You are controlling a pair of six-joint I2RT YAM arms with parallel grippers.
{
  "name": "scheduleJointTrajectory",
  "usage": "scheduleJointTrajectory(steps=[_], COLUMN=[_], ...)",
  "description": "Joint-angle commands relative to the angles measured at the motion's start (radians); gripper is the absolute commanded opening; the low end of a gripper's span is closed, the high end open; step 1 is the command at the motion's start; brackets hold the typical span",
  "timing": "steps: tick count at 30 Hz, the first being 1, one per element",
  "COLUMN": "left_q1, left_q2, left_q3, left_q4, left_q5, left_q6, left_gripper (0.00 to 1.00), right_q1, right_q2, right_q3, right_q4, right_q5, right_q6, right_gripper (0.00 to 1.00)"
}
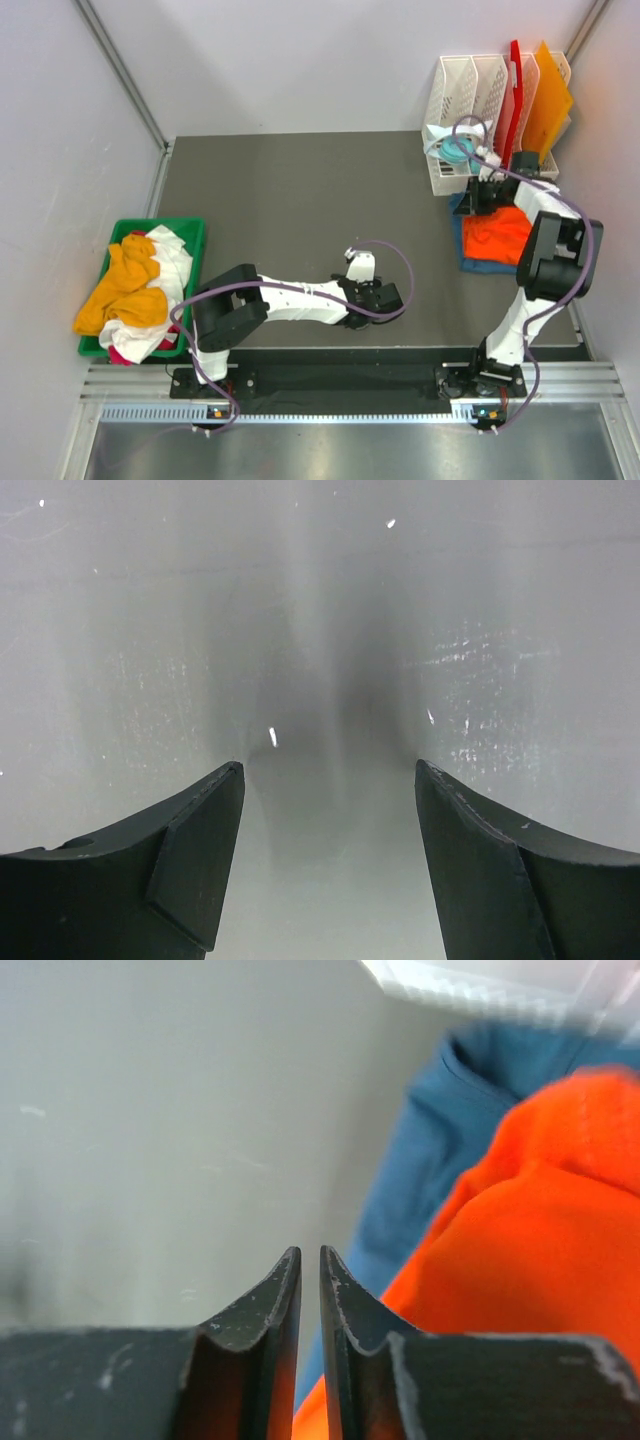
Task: Fold and stack the t-shirts
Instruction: Smooth out wrinkles on the folded tshirt
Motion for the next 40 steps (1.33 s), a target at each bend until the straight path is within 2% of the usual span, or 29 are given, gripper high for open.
scheduleJointTrajectory(steps=[1,5,8,9,11,12,13,14,16,20,26,30,34,40], left_q1=[-0.010,-0.015,-0.016,-0.016,-0.018,-0.018,-0.018,-0.016,-0.018,-0.018,-0.018,-0.018,-0.015,-0.007], left_q2=[-0.022,-0.011,-0.009,-0.014,-0.026,-0.028,-0.035,-0.037,-0.039,-0.046,-0.104,-0.199,-0.293,-0.404], left_q3=[0.024,0.041,0.053,0.055,0.069,0.075,0.090,0.098,0.122,0.141,0.113,0.046,-0.017,-0.105], left_q4=[-0.007,-0.001,-0.009,-0.015,-0.041,-0.062,-0.076,-0.087,-0.110,-0.130,-0.121,-0.089,-0.086,-0.101], left_q5=[-0.014,-0.012,-0.026,-0.035,-0.072,-0.083,-0.107,-0.115,-0.130,-0.141,-0.162,-0.176,-0.208,-0.254], left_q6=[0.006,0.018,0.034,0.037,0.035,0.037,0.037,0.037,0.048,0.048,0.066,0.130,0.127,0.112], left_gripper=[0.74,0.74,0.74,0.75,0.89,0.92,0.95,0.95,0.95,0.95,0.95,0.96,0.96,0.96], right_q1=[-0.026,-0.059,-0.082,-0.091,-0.096,-0.098,-0.098,-0.098,-0.096,-0.107,-0.107,-0.107,-0.104,-0.082], right_q2=[-0.240,-0.291,-0.358,-0.393,-0.502,-0.540,-0.611,-0.645,-0.718,-0.735,-0.823,-0.915,-0.963,-0.953], right_q3=[0.033,0.060,0.021,0.001,-0.064,-0.082,-0.108,-0.118,-0.125,-0.087,-0.176,-0.237,-0.244,-0.193], right_q4=[0.064,0.000,-0.026,-0.017,0.021,0.034,0.052,0.057,0.052,-0.021,-0.047,-0.086,-0.123,-0.135], right_q5=[-0.120,-0.157,-0.085,-0.059,0.030,0.058,0.110,0.130,0.174,0.210,0.242,0.212,0.123,0.158], right_q6=[0.037,0.039,-0.028,-0.059,-0.099,-0.113,-0.125,-0.146,-0.173,-0.199,-0.208,-0.242,-0.289,-0.194], right_gripper=[0.15,0.19,0.32,0.47,0.69,0.74,0.84,0.99,1.00,1.00,1.00,1.00,1.00,1.00])
